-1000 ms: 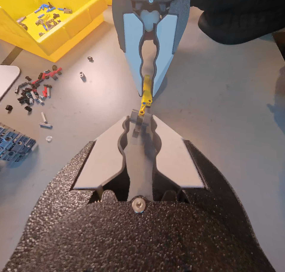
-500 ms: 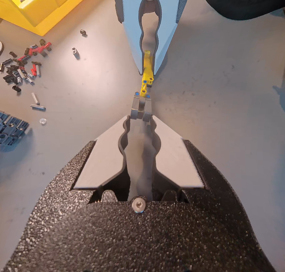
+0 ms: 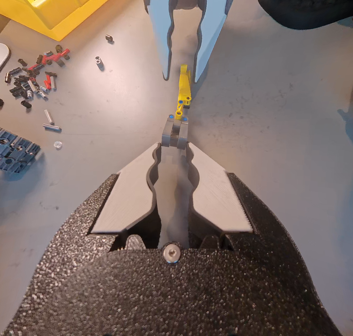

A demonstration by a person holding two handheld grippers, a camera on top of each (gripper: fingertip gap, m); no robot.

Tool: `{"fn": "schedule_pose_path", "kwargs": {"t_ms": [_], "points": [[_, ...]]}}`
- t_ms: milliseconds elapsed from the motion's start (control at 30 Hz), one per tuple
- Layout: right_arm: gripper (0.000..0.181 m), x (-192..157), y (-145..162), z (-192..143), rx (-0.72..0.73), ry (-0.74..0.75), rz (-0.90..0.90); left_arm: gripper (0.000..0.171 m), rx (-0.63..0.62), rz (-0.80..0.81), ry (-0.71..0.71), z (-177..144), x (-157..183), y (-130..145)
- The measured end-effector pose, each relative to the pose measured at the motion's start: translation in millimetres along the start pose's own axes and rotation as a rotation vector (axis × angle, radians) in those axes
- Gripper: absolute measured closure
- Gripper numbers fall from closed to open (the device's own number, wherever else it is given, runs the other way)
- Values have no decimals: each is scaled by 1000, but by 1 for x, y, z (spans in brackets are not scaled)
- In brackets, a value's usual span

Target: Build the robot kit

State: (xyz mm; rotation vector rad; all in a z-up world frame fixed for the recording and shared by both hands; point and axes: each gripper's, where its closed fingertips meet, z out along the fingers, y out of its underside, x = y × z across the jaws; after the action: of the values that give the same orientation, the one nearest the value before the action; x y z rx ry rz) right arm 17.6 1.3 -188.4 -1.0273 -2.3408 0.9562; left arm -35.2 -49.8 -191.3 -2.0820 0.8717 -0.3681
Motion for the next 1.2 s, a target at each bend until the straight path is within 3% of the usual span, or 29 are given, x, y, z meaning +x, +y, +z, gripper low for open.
{"fn": "schedule_pose_path", "kwargs": {"t_ms": [100,200,400,533,700,900,1100,1200], "points": [[140,11,-20,-19,116,32,49,137,-6,2,6,-5,0,0],[135,40,-47,-50,283,162,98,136,25,24,-30,-25,-7,-6],[136,131,-79,-126,536,557,198,135,402,-64,-302,-89,-66,-80],[138,197,-88,-166,641,755,299,132,490,-103,-552,-113,-126,-116],[138,268,-78,-191,710,898,398,131,469,-156,-716,-112,-197,-144],[129,331,-59,-196,624,1004,430,131,311,-173,-807,-91,-279,-157],[106,357,-56,-182,510,1095,361,135,68,-40,-873,-51,-325,-144],[118,350,-69,-175,502,1106,262,140,-1,62,-912,-50,-330,-143]]}}
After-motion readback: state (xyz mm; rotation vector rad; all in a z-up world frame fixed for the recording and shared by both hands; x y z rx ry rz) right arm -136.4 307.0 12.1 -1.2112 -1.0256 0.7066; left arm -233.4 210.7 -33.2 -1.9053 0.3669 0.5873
